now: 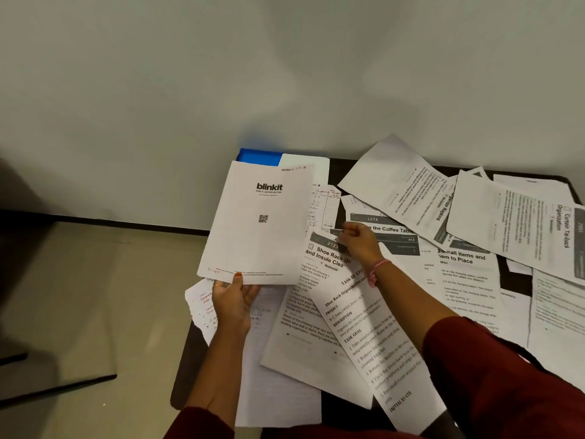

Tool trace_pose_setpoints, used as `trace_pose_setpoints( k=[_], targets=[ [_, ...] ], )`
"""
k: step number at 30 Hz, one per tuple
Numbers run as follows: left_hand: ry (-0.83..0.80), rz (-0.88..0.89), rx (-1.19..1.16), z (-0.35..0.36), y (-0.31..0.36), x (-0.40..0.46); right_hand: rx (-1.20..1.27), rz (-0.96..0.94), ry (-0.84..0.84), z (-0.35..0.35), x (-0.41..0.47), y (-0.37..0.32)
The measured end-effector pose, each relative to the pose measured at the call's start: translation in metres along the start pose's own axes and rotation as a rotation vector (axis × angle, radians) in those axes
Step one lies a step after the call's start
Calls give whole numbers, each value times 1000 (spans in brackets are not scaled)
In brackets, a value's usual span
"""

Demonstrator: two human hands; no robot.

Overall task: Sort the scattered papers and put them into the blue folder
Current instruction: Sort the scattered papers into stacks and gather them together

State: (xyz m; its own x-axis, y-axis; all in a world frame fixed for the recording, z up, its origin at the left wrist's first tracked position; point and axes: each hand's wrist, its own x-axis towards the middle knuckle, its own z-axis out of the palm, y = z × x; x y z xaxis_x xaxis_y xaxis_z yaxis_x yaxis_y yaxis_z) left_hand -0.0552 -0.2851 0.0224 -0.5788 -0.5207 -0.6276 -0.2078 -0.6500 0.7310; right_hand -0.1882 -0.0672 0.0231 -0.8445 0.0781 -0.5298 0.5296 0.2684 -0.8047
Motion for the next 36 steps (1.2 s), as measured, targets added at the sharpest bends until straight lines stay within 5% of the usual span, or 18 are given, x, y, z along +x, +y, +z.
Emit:
trace_pose_setpoints(
  k=[8, 25, 36],
  targets=[
    [31, -41, -4, 1, 0, 10, 18, 50, -25, 11, 21, -19],
    [12, -80, -51, 6, 0, 16, -544, -198, -97, -2, 15, -25],
    [-13, -131, -63, 25, 6, 18, -819, -93, -16, -27, -9, -29]
  ],
)
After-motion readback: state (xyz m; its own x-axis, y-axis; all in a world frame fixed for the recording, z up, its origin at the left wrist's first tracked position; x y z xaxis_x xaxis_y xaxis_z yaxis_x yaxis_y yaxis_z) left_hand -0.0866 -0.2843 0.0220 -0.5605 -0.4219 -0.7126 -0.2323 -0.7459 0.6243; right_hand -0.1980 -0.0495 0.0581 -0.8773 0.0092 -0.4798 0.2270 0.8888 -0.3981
